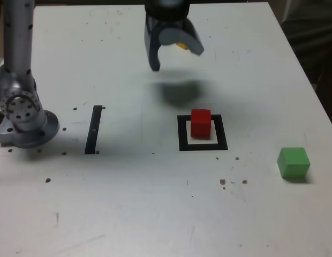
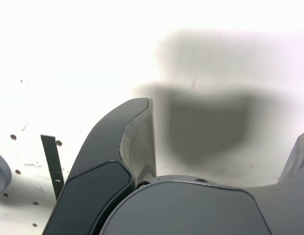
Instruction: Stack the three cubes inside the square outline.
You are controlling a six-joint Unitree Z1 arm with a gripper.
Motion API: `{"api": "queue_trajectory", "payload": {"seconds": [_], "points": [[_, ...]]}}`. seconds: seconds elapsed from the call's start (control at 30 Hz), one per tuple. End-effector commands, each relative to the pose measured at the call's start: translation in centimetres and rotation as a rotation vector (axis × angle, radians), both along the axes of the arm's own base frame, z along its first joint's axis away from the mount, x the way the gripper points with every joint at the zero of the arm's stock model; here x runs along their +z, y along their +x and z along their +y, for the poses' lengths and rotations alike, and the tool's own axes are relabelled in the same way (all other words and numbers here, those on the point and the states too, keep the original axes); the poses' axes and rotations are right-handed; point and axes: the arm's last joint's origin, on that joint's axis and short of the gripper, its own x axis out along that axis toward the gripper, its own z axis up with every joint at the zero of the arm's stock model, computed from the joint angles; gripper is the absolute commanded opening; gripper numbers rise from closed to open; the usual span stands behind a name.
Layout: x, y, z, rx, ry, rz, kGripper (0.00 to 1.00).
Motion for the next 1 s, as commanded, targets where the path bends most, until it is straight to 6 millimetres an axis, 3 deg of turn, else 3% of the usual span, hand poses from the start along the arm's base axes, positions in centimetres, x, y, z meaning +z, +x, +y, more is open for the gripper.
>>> {"api": "queue_trajectory", "payload": {"seconds": [0.0, 0.4, 0.97], "points": [[0.3, 0.0, 1.1, 0.021, 0.006, 0.002, 1.0], [1.7, 0.1, 6.4, 0.149, 0.016, 0.004, 1.0], [-0.3, 2.7, 12.6, 0.3, -0.009, -0.006, 1.0]]}}
